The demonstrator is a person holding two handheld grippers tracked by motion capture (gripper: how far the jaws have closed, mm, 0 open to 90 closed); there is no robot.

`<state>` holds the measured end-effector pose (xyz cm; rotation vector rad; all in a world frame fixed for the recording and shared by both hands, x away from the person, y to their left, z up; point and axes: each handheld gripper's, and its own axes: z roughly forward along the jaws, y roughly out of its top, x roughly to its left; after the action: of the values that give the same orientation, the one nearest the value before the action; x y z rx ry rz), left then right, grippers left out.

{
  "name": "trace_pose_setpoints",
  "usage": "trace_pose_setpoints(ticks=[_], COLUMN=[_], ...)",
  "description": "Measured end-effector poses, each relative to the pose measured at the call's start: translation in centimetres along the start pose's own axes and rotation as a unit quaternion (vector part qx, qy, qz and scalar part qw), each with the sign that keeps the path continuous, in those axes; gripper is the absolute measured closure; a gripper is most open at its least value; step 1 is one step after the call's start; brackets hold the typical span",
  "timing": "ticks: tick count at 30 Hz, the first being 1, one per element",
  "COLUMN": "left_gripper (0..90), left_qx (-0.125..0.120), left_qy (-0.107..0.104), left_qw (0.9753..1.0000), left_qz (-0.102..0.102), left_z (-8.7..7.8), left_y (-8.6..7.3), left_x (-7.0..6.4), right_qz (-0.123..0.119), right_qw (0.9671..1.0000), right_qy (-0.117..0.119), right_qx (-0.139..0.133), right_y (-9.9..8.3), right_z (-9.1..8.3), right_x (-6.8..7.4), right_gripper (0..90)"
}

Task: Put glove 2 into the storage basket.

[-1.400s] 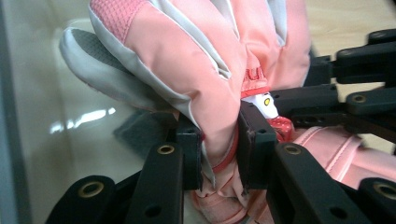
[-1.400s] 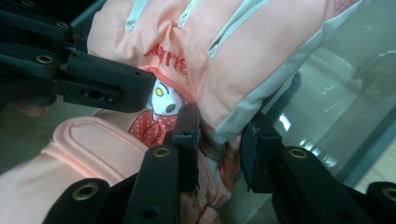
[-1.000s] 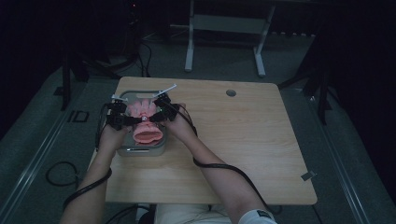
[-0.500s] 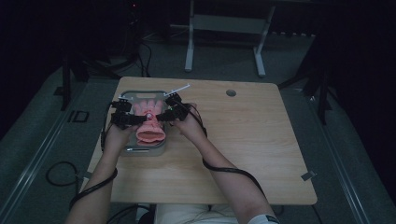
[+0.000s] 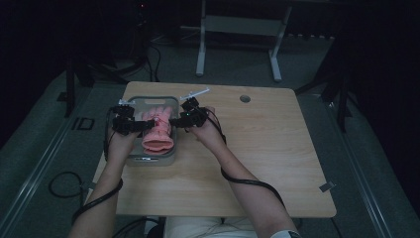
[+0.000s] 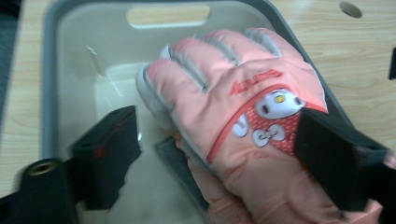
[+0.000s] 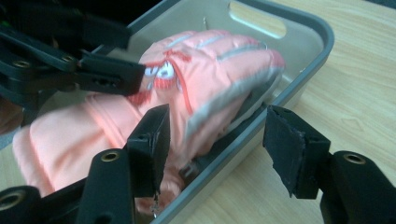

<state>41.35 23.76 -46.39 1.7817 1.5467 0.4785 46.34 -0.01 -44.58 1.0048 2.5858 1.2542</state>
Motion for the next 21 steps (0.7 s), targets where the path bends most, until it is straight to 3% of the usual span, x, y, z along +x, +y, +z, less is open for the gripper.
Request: trace_pose_setpoints(ticks=[4, 10, 13, 21], left_gripper=[9.6, 8.3, 8.3, 7.9], left_qx=[-0.018, -0.018, -0.027, -0.022], left_qy=[-0.005, -0.010, -0.006, -0.011], left_qw=[0.9998, 0.9997, 0.9993, 0.9992], left_qz=[0.003, 0.011, 0.026, 0.031], left_z=[-0.4, -0.8, -1.4, -1.3], left_y=[-0.1, 0.0, 0.2, 0.3], left_x=[0.3, 0.4, -0.1, -0.3], right_qz=[-0.008, -0.007, -0.007, -0.008], right_qw=[0.9999, 0.9999, 0.9999, 0.9998], right_qy=[-0.004, -0.002, 0.006, 0.009], right_qx=[-0.008, -0.011, -0.013, -0.018], right_y=[-0.1, -0.2, -0.4, -0.5], right_z=[-0.2, -0.5, -0.7, -0.9], right_x=[0.2, 0.1, 0.1, 0.1], right_gripper=[33.6, 28.2, 24.7, 22.4])
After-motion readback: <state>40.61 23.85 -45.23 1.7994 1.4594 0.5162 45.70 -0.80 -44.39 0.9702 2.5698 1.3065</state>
